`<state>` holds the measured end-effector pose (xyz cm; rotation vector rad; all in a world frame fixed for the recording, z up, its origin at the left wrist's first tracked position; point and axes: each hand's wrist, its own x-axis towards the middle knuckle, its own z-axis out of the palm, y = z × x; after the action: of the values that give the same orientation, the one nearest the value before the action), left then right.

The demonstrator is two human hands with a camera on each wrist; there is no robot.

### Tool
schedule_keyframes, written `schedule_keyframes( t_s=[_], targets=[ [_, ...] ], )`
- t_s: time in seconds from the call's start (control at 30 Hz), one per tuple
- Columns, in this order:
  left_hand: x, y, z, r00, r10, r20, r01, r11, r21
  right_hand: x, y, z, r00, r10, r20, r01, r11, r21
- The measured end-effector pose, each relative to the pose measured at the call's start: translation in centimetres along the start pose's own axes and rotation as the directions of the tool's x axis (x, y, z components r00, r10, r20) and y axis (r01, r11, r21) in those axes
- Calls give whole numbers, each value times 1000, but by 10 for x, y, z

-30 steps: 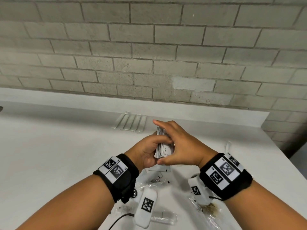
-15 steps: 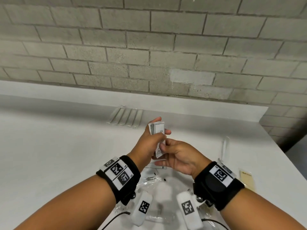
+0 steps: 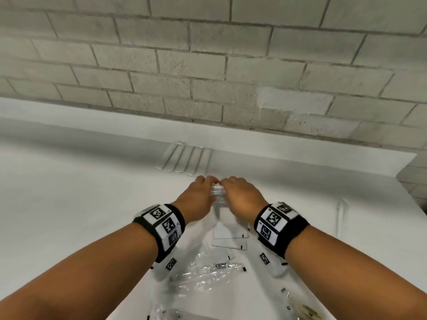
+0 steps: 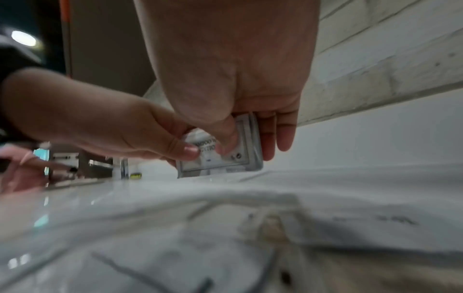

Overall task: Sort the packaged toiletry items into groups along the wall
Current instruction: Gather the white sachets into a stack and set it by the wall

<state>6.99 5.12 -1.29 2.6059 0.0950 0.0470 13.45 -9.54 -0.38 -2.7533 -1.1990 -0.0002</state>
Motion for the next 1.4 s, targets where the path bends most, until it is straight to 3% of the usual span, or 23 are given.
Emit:
schedule_keyframes(
  t_s=[0.1,0.2,0.27,0.37,0.43,0.5,0.57,0.63,0.73,0.83,1.03,1.4],
  targets=[
    [3,-9,18,989,-17,146,-19,969,244,2,-1,20,992,-30,121,39,997,-73],
    [12,-11,12,969,-50,240,8,985,172,10,6,17,981,-17,193,7,999,54],
    [22,-7,-2,922,-143,359,145,989,22,22,15,5,939,53,339,-139,962,235],
    [32,-4,-15,829,-277,486,413,889,-198,39,31,-3,803,125,583,-428,801,418],
    [34,-3,-17,821,-305,482,434,882,-182,46,37,0,745,143,651,-539,704,462],
    [33,-5,-15,872,-299,388,303,952,54,50,40,5,727,179,663,-587,662,466],
    [29,-6,-11,944,-175,280,139,980,145,50,42,9,734,204,648,-604,631,486],
    [26,-5,-9,958,-27,287,-3,995,103,49,42,9,751,201,629,-599,609,520],
    [26,-4,-5,957,59,285,-117,975,189,45,38,6,852,195,486,-447,754,481],
    [30,-7,-3,969,52,243,-102,975,198,38,37,3,917,158,367,-310,862,402],
    [33,-10,-4,958,65,280,-117,978,172,20,28,6,969,-42,245,-24,965,263],
    [36,-11,-4,951,54,306,-113,977,179,12,31,6,967,-71,244,13,973,232]
  ],
)
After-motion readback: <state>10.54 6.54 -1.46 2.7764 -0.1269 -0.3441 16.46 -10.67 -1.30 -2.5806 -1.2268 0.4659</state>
